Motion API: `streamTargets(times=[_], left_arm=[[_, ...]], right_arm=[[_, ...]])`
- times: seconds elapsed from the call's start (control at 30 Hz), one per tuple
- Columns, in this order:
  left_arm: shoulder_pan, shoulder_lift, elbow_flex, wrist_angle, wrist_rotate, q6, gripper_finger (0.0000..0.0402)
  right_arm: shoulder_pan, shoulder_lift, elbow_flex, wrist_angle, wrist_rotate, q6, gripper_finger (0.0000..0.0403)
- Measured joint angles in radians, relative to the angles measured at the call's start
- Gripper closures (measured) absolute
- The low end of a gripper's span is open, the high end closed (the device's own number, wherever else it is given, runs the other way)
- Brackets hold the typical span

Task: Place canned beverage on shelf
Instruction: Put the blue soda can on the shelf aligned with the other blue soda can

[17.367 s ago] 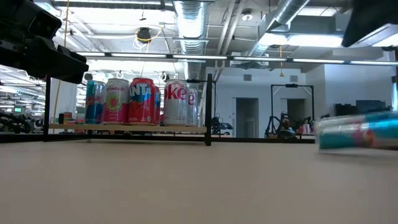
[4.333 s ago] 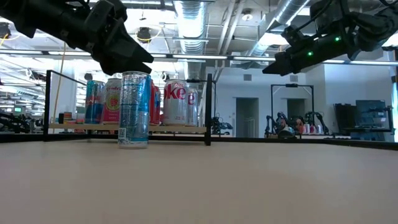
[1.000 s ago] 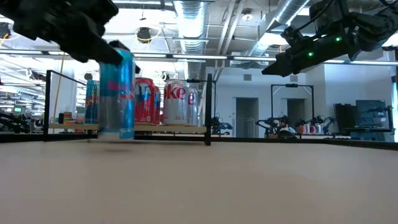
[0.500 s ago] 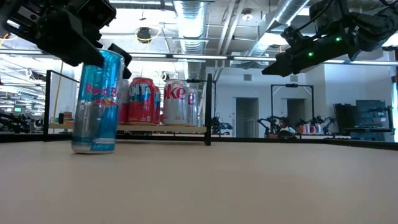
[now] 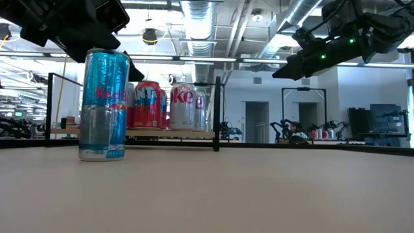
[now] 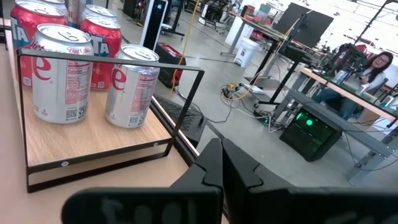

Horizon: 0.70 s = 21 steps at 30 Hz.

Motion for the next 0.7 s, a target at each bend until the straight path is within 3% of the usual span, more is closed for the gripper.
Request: streamTargets(times=[0.13,0.33,0.43,0.57,0.7], left_arm=[[0.000,0.000,0.000,0.019,0.028,-0.040,0.0084],[0.000,-0.005,0.000,0.231,0.036,-0.064,0.0083],[0.000,-0.028,0.020,0.262,0.025,-0.064,0.0083],[0.000,-0.053,0.121,0.150,-0.033,-0.084,0.0082],[0.000,-0.048,0.329,-0.229,-0.112,-0.147,0.0082]], right_arm=[[0.000,0.000,0.000,0.000,0.000,0.000,0.0383],[0.000,0.000,0.000,-0.001,0.000,0.000,0.0383],[0.000,0.000,0.000,-0.001,0.000,0.000,0.0383],[0.000,0.000,0.000,-0.003,0.000,0.000,0.0383],[0.000,0.000,0.000,-0.002,0.000,0.000,0.0383]])
